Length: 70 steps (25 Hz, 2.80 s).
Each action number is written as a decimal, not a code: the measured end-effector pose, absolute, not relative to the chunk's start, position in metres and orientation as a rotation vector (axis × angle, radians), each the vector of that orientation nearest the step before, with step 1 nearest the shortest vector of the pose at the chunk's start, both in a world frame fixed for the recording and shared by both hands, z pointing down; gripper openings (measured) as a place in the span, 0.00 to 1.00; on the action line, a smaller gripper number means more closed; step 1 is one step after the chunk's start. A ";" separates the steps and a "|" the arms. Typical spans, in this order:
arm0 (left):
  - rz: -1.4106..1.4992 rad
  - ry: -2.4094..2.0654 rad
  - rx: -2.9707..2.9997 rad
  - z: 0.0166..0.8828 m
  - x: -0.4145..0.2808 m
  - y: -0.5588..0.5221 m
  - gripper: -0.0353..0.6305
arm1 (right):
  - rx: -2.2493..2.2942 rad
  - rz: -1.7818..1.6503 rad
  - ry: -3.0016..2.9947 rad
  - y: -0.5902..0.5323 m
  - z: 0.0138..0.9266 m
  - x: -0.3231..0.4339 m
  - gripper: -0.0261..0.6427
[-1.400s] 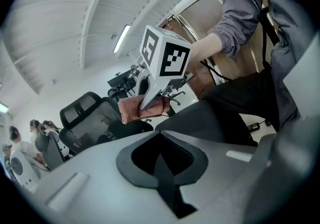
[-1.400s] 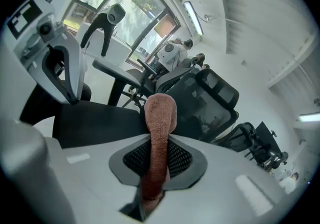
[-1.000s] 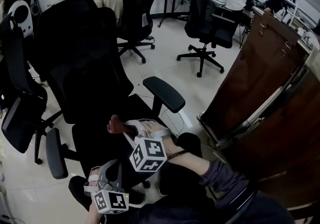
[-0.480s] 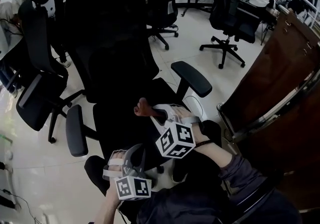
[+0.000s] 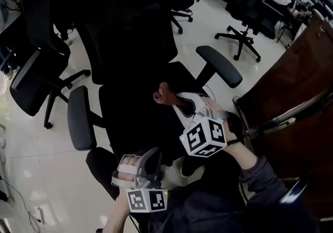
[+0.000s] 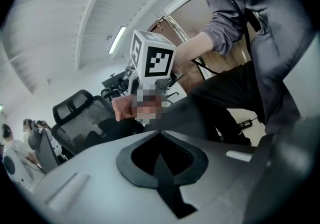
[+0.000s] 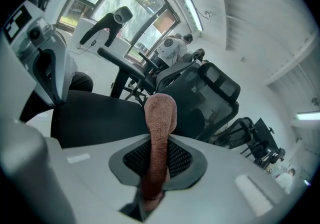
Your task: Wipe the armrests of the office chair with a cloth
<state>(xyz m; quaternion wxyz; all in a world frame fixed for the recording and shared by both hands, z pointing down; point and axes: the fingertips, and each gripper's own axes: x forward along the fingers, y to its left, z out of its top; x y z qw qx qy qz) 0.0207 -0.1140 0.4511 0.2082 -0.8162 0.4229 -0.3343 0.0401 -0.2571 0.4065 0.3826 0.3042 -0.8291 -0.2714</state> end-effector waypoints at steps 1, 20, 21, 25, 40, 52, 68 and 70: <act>-0.930 1.172 -2.274 0.453 0.019 -0.111 0.08 | 0.784 -0.692 -2.106 -0.257 0.406 0.041 0.11; -0.886 1.240 -2.273 0.459 -0.028 -0.129 0.08 | 0.814 -0.668 -1.980 -0.302 0.421 0.062 0.11; -0.895 1.228 -2.263 0.456 -0.027 -0.120 0.08 | 0.823 -0.667 -1.984 -0.297 0.418 0.064 0.11; -0.940 1.229 -2.230 0.446 -0.032 -0.076 0.08 | 0.845 -0.679 -1.992 -0.270 0.405 0.064 0.11; -1.129 1.362 -2.138 0.455 -0.098 -0.020 0.08 | 0.773 -0.677 -2.056 -0.241 0.428 0.008 0.11; -1.239 1.085 -2.120 0.419 0.006 -0.068 0.08 | 0.864 -0.639 -2.187 -0.268 0.405 0.071 0.11; -1.199 1.347 -2.097 0.384 -0.016 -0.159 0.08 | 0.657 -0.517 -2.359 -0.289 0.337 0.118 0.11; -1.162 1.410 -2.091 0.367 -0.029 -0.157 0.08 | 0.629 -0.527 -2.364 -0.283 0.316 0.113 0.11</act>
